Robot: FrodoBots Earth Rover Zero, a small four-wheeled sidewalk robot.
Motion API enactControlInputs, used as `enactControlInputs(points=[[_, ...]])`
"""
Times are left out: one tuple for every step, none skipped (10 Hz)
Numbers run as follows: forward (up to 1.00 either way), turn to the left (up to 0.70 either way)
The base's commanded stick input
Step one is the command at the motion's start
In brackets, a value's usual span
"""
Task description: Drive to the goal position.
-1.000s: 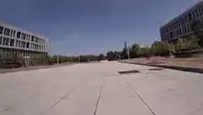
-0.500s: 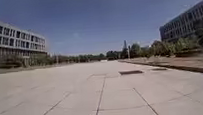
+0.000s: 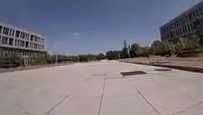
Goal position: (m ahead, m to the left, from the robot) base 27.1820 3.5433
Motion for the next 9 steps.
enactControlInputs(points=[[0.70,0.01],[0.70,0.01],[0.70,0.01],[0.70,0.01],[0.70,0.01],[0.70,0.01],[0.70,0.01],[0.70,0.01],[0.70,0.01]])
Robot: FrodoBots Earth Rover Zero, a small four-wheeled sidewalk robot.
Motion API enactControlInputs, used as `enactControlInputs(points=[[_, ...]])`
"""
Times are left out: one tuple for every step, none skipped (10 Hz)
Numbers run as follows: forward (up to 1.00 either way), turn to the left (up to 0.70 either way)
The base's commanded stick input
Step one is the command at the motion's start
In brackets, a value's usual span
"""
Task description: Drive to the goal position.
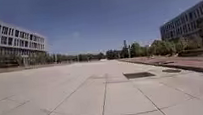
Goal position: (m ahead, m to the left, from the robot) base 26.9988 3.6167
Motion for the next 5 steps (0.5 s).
enactControlInputs(points=[[0.70,0.01],[0.70,0.01],[0.70,0.01],[0.70,0.01],[0.70,0.01]])
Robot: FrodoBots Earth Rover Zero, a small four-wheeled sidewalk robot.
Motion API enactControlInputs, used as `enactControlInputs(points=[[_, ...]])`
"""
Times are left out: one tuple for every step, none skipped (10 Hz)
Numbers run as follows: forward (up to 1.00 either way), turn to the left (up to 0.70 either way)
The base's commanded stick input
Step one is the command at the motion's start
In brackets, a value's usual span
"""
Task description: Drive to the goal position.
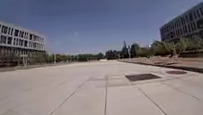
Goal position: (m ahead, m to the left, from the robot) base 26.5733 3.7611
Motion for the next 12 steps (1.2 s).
enactControlInputs(points=[[0.70,0.01],[0.70,0.01],[0.70,0.01],[0.70,0.01],[0.70,0.01],[0.70,0.01],[0.70,0.01],[0.70,0.01],[0.70,0.01],[0.70,0.01],[0.70,0.01],[0.70,0.01]])
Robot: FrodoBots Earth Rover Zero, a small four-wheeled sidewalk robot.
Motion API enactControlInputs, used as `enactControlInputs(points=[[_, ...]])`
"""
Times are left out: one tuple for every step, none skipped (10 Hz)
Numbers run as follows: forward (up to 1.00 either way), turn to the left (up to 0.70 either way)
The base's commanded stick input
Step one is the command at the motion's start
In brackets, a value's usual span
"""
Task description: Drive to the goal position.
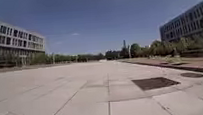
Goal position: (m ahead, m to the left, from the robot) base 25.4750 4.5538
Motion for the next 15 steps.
enactControlInputs(points=[[0.70,0.01],[0.70,0.01],[0.70,0.01],[0.70,0.01],[0.70,0.01],[0.70,0.01],[0.70,0.01],[0.70,0.01],[0.70,0.01],[0.70,0.01],[0.70,0.01],[0.70,0.01],[0.70,0.01],[0.70,0.01],[0.70,0.01]])
